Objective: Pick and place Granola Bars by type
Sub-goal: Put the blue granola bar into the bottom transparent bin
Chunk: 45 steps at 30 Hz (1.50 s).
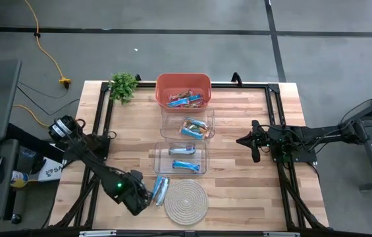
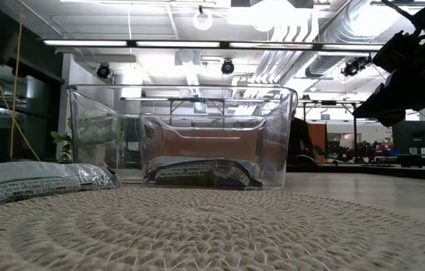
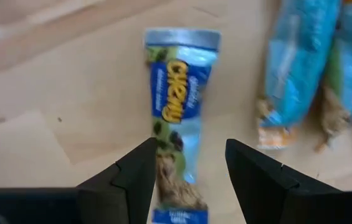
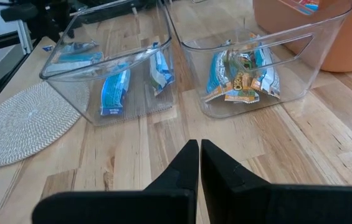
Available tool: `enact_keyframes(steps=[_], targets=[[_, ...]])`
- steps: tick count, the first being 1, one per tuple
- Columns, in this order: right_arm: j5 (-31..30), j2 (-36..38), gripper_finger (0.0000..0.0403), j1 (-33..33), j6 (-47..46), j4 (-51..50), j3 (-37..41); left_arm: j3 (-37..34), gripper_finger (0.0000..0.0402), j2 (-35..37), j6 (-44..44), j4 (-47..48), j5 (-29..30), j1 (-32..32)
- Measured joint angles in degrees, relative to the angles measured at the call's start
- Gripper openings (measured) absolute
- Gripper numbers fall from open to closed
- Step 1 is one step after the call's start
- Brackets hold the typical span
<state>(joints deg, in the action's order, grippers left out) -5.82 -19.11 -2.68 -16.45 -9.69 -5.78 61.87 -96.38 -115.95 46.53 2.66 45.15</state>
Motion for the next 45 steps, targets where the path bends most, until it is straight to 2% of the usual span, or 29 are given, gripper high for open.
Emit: enact_keyframes(steps=[8, 23, 33, 45], targets=[[0.0, 0.0, 0.0000, 0.0, 0.0, -0.1, 0.0, 0.0, 0.0186, -0.1, 1.7, 3.2, -0.7, -0.9], [0.0, 0.0, 0.0000, 0.0, 0.0, 0.0, 0.0, -1.7, 0.0186, -0.1, 2.3, -0.5, 1.0, -0.9], [0.0, 0.0, 0.0000, 0.0, 0.0, -0.1, 0.0, -1.7, 0.0186, -3.8, 3.2, -2.2, -0.4, -0.9], [0.0, 0.0, 0.0000, 0.0, 0.0, 0.0, 0.0, -1.5, 0.0186, -5.4, 3.2, -3.4, 1.0, -1.0]])
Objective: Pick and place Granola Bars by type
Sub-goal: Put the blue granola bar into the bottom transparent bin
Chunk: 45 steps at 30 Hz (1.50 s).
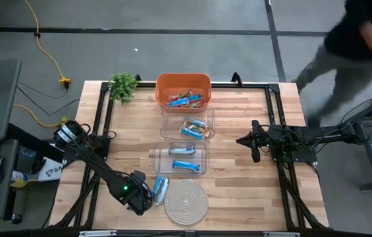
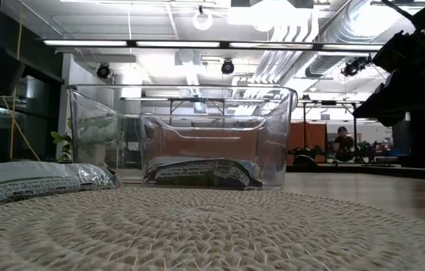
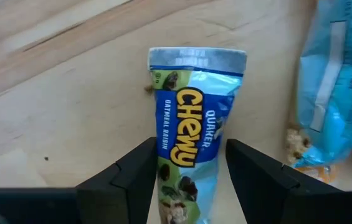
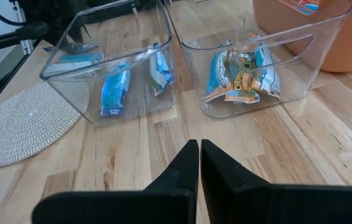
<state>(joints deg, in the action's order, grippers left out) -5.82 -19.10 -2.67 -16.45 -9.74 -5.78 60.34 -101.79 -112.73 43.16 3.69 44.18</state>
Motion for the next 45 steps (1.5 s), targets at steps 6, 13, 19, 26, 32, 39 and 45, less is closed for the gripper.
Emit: enact_keyframes(steps=[6, 13, 19, 26, 32, 39, 45], targets=[[0.0, 0.0, 0.0000, 0.0, 0.0, 0.1, 0.0, 0.1, 0.0186, -2.0, 0.1, -0.6, -1.9, 0.0], [0.0, 0.0, 0.0000, 0.0, 0.0, 0.1, 0.0, 0.0, 0.0186, -2.1, 0.1, -0.8, -2.3, 0.0], [0.0, 0.0, 0.0000, 0.0, 0.0, 0.1, 0.0, 0.0, 0.0186, -2.1, 0.1, -0.9, -2.5, 0.0], [0.0, 0.0, 0.0000, 0.0, 0.0, 0.1, 0.0, -0.1, 0.0153, -2.2, 0.2, -0.7, -3.1, 0.0], [0.0, 0.0, 0.0000, 0.0, 0.0, 0.1, 0.0, -0.1, 0.0130, -2.1, 0.4, -0.6, -3.2, 0.0], [0.0, 0.0, 0.0000, 0.0, 0.0, 0.1, 0.0, 0.8, 0.0128, -2.4, 0.4, 0.5, -3.0, 0.0], [0.0, 0.0, 0.0000, 0.0, 0.0, 0.1, 0.0, 0.8, 0.0128, -2.4, 0.4, 0.5, -3.0, 0.0]])
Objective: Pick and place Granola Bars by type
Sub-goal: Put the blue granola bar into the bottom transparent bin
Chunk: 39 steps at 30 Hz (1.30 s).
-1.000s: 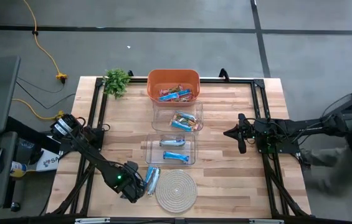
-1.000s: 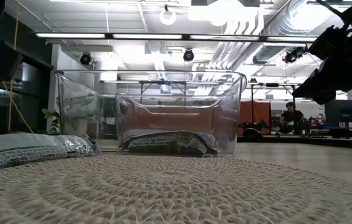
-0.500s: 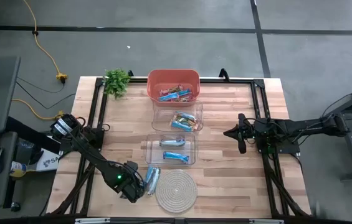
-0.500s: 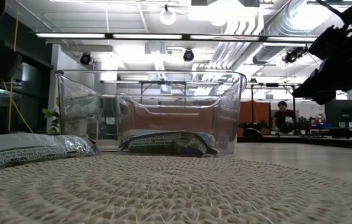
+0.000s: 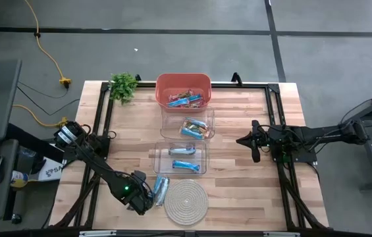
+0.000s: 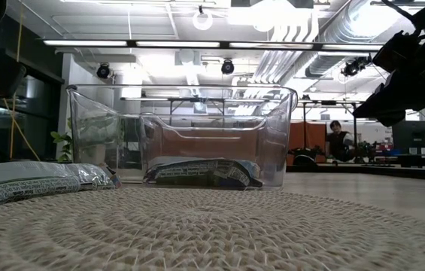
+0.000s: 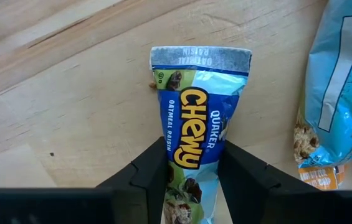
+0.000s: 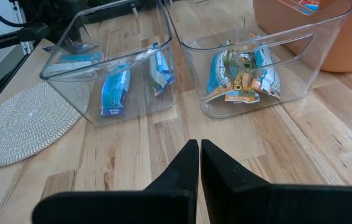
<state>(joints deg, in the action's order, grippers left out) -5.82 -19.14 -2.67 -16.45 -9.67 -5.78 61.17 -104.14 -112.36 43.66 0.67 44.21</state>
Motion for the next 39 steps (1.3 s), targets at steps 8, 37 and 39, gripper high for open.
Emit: enact_keyframes(steps=[8, 37, 39], targets=[[0.0, 0.0, 0.0000, 0.0, 0.0, 0.0, 0.0, 0.0, 0.0100, 0.0, 0.0, -0.1, 0.0, 0.0], [0.0, 0.0, 0.0000, 0.0, 0.0, -0.1, 0.0, 0.0, 0.0078, 27.5, 16.1, 1.9, 33.1, 0.1], [0.0, 0.0, 0.0000, 0.0, 0.0, 0.0, 0.0, 0.0, 0.0078, 30.1, 20.8, 0.0, 37.2, 0.1]])
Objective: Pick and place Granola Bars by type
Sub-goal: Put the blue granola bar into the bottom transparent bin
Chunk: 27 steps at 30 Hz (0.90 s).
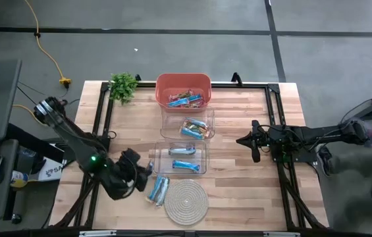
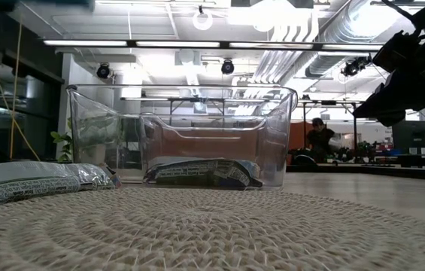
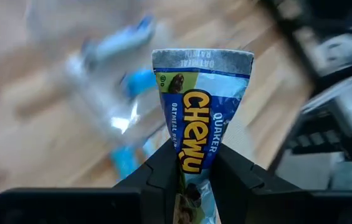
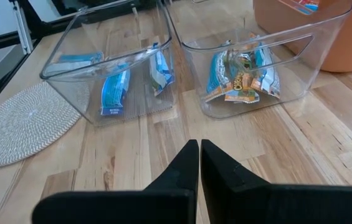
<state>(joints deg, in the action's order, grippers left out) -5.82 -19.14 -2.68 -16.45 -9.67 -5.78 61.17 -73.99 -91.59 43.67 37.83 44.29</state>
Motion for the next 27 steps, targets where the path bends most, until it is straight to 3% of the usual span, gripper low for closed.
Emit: enact_keyframes(steps=[6, 11, 18, 27], targets=[[0.0, 0.0, 0.0000, 0.0, 0.0, 0.0, 0.0, 0.0, 0.0078, 6.0, 17.9, -7.3, 9.7, -1.1], [0.0, 0.0, 0.0000, 0.0, 0.0, 0.0, 0.0, 0.1, 0.0078, 8.9, 33.8, -12.6, 8.7, -7.4], [0.0, 0.0, 0.0000, 0.0, 0.0, 0.0, 0.0, 0.1, 0.0078, 9.2, 58.4, -21.2, -6.7, -21.5], [0.0, 0.0, 0.0000, 0.0, 0.0, 0.0, 0.0, 0.1, 0.0078, 7.8, 72.8, -23.6, -26.4, -36.4]])
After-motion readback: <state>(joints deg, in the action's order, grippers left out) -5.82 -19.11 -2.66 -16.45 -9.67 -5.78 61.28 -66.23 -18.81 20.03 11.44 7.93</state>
